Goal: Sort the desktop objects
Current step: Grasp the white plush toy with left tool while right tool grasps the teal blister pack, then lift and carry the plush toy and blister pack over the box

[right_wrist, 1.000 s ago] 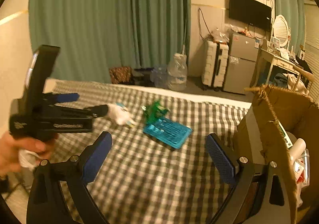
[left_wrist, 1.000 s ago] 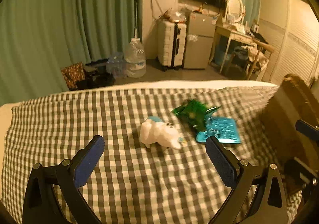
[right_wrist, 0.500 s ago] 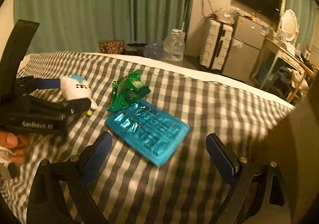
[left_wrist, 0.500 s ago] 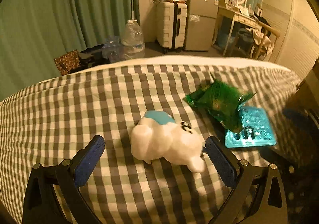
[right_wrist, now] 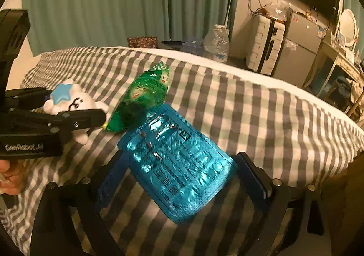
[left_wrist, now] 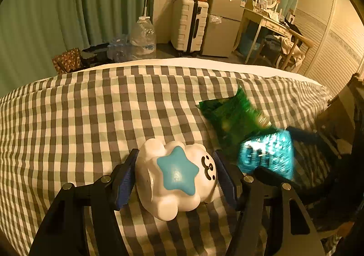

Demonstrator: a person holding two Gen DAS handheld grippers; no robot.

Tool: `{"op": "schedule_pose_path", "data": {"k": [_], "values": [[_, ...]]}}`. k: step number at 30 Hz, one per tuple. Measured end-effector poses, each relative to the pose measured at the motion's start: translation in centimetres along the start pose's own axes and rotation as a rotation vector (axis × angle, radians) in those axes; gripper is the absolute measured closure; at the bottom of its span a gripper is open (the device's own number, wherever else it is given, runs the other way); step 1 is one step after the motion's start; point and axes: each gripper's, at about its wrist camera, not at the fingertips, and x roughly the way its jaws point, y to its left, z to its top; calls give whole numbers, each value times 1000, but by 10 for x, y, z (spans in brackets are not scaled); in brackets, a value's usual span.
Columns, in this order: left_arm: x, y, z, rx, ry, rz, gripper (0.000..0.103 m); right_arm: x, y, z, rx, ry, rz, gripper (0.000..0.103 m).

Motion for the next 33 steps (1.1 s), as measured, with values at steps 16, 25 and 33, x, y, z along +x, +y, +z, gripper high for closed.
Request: {"op": "schedule_pose_path", "data": {"k": [16, 25, 33], "values": [[-53, 13, -6, -88, -53, 7, 37, -43, 5, -5, 130, -38, 53, 94], [-97, 13, -1, -108, -131, 32, 37, -83, 14, 6, 125, -135, 7, 103], [-125, 0, 9, -85, -194, 14, 37, -106, 14, 10, 130, -166, -17, 103]]}}
